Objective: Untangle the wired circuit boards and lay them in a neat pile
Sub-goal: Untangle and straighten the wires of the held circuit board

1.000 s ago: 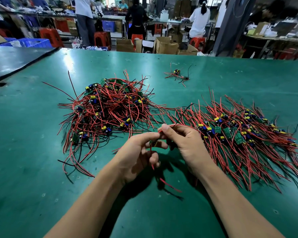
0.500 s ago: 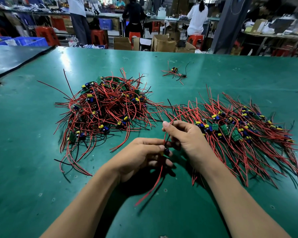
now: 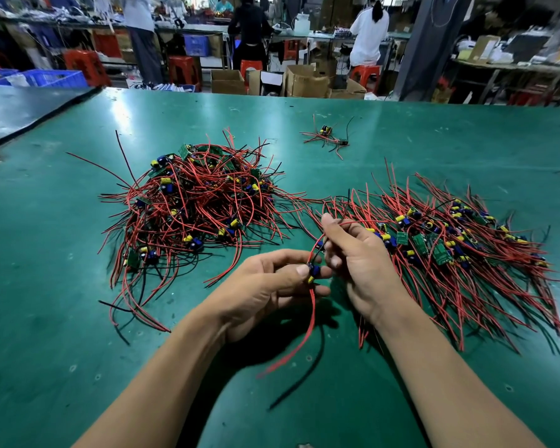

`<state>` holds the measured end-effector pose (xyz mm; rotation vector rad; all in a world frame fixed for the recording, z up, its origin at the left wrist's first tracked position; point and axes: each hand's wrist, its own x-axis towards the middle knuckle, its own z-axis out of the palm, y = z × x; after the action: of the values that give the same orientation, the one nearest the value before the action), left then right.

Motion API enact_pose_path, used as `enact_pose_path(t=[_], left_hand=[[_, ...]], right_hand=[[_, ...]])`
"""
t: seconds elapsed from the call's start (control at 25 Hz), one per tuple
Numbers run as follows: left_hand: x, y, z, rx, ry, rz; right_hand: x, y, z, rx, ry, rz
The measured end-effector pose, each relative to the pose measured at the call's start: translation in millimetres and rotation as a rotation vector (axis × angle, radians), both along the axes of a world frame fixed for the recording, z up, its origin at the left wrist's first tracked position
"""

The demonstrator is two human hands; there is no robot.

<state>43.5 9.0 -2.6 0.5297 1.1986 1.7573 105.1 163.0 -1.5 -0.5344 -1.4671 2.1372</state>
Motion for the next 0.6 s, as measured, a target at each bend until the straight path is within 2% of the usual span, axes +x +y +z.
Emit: enact_pose_path(t=[0.12, 0.36, 0.52, 0.6], left_hand=[[0.7, -0.4, 0.0, -0.053, 0.061, -0.031], [4.9, 3.4, -0.9, -0.087, -0.031, 0.067], [4.8, 4.9, -2.2, -0.044, -0.002, 0.117], [4.2, 3.8, -2.8, -0.038, 0.029, 0.116]], right_hand=[[1.7, 0.3, 0.0, 0.057, 0.015, 0.000], [4.4, -6.0, 0.7, 0.145, 0.024, 0.101], [10.9, -8.0, 2.6, 0.123, -0.085, 0.360], [13.2, -9.9, 1.8, 0.172, -0.153, 0.469]])
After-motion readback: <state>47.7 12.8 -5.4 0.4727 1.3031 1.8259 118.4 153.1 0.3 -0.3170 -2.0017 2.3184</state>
